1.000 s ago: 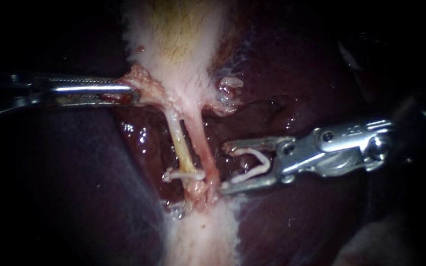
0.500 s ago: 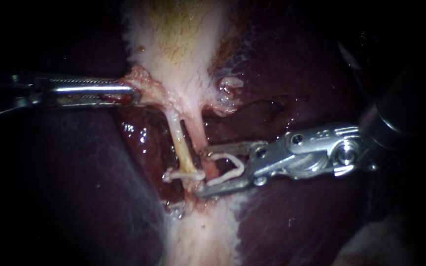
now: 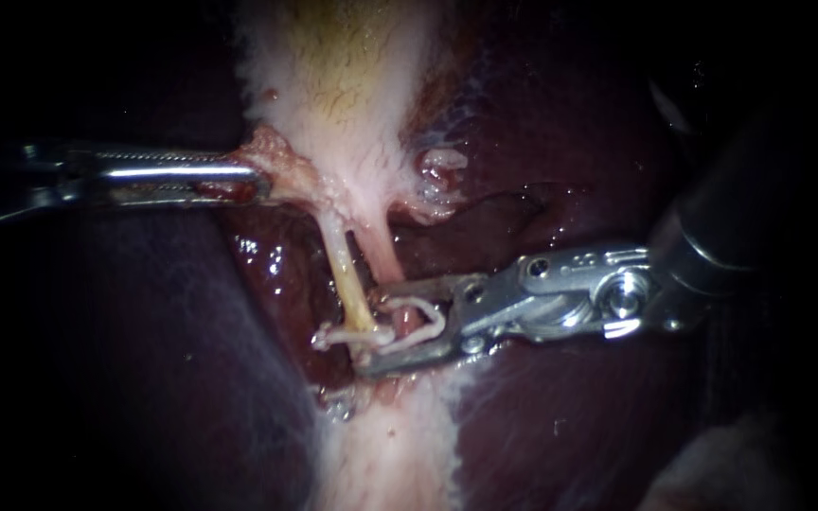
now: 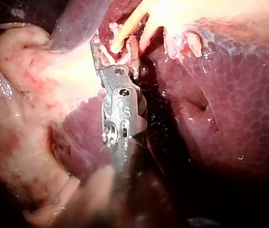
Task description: Clipping second clip left tube
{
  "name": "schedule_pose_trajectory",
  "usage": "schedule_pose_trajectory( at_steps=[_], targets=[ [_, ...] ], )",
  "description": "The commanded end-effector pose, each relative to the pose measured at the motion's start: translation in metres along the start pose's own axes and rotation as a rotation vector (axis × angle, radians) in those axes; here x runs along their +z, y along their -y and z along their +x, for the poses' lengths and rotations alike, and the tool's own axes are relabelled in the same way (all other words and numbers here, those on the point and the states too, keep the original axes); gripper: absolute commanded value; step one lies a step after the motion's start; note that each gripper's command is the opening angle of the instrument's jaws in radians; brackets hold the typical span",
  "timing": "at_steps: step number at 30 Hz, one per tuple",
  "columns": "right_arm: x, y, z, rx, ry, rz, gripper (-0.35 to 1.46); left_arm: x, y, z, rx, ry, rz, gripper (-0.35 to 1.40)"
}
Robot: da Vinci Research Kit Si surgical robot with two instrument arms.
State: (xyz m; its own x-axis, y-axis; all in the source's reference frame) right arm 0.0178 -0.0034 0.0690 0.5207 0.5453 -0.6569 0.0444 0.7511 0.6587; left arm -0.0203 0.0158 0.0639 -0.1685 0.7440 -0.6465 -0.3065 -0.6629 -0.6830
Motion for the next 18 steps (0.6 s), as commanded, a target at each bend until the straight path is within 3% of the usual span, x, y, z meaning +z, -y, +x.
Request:
schedule_pose_trajectory(
  at_steps=[1,9,18],
  targets=[
    [0.0000,-0.0003,-0.0002,0.000,0.001,-0.001,0.50,0.0000,0.0000,0.0000,0.000,0.000,0.000,-0.35],
    [-0.0001,-0.0016,-0.0006,0.006,0.006,-0.003,0.50,0.0000,0.0000,0.0000,0.000,0.000,0.000,-0.35],
    [0.0020,-0.0018,0.0004,0.012,0.005,0.024,0.50,0.0001,0.0000,0.0000,0.000,0.000,0.001,-0.35]
  ],
)
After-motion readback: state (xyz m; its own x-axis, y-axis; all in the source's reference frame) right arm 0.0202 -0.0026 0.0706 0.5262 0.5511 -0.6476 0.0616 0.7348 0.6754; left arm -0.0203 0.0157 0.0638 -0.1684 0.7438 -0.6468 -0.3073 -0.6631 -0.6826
